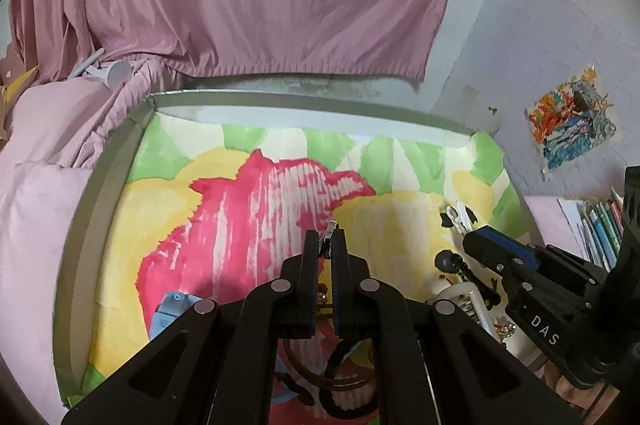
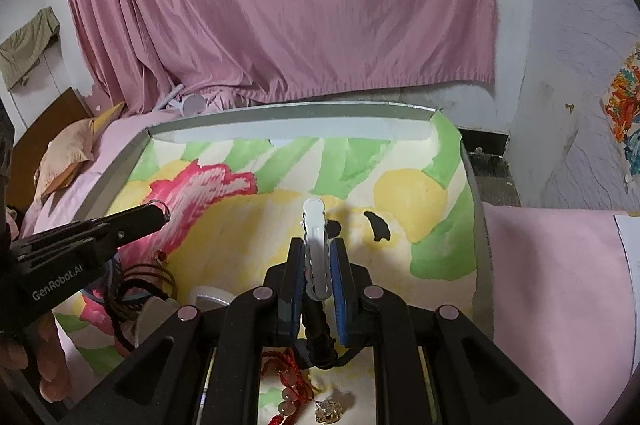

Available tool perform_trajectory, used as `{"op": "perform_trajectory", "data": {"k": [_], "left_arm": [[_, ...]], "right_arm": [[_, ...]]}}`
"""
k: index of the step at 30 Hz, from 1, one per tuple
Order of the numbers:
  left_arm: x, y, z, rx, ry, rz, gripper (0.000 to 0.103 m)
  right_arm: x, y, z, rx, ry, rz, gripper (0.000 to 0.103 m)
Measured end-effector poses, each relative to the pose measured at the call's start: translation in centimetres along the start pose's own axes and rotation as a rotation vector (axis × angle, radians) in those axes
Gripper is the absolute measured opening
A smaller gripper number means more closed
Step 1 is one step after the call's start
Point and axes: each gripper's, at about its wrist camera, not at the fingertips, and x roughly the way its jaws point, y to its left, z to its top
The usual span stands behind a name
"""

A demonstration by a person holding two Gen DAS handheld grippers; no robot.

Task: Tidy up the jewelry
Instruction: 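Carry the ring and white hair clip into the tray and open both tools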

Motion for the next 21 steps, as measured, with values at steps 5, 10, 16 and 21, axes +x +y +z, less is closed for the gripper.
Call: {"op": "perform_trajectory", "data": {"k": [5, 10, 16, 21], "left_arm": [[1.1, -0.4, -0.2, 0.009, 0.040, 0.005, 0.004], [1.8, -0.5, -0.4, 0.009, 0.072, 0.009, 0.004], [1.9, -0.5, -0.5, 0.000, 0.077, -0.007, 0.004], [1.6, -0.2, -0.6, -0.012, 0.076, -0.018, 0.004]], "right_arm": [[0.4, 0.1, 0.0, -0.004, 0.033, -0.005, 0.013], [0.9, 0.3, -0.1, -0.010, 0.062, -0.016, 0.013], [0.9, 0.2, -0.2, -0.016, 0.073, -0.031, 0.013], [0.9, 0.3, -0.2, -0.011, 0.076, -0.034, 0.013]]}}
